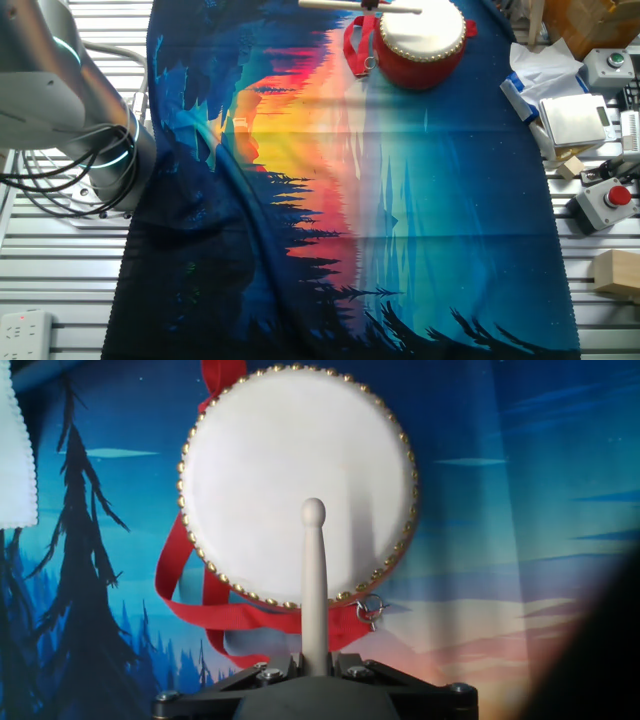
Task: Play the drum
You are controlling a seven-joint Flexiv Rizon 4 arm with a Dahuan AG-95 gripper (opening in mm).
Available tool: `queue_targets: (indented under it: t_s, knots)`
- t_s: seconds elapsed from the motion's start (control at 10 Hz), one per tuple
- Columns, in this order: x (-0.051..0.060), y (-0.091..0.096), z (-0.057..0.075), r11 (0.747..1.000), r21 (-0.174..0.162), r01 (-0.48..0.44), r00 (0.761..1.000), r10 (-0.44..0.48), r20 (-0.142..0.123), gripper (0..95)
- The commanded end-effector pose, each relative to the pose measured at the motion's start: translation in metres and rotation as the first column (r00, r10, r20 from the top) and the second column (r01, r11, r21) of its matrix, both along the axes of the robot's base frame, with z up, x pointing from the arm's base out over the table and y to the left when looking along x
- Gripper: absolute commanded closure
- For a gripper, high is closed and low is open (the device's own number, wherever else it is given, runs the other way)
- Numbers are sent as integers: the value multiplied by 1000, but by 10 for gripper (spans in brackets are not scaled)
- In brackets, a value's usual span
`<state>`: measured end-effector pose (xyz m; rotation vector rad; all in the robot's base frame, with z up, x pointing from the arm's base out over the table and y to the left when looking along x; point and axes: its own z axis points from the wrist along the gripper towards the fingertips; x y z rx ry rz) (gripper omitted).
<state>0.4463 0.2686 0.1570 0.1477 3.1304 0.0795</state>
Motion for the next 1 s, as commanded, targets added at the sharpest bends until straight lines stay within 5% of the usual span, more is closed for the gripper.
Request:
queue_targets:
  t_s: [0.1,0.5,1.0]
  knots:
    - [-1,-1,-4,1000,2,3,1000,-3,-4,950]
    - [-5,-1,-46,1000,10,12,1000,-12,20,950]
    - [-11,-9,-37,1000,5,-11,1000,11,9,950]
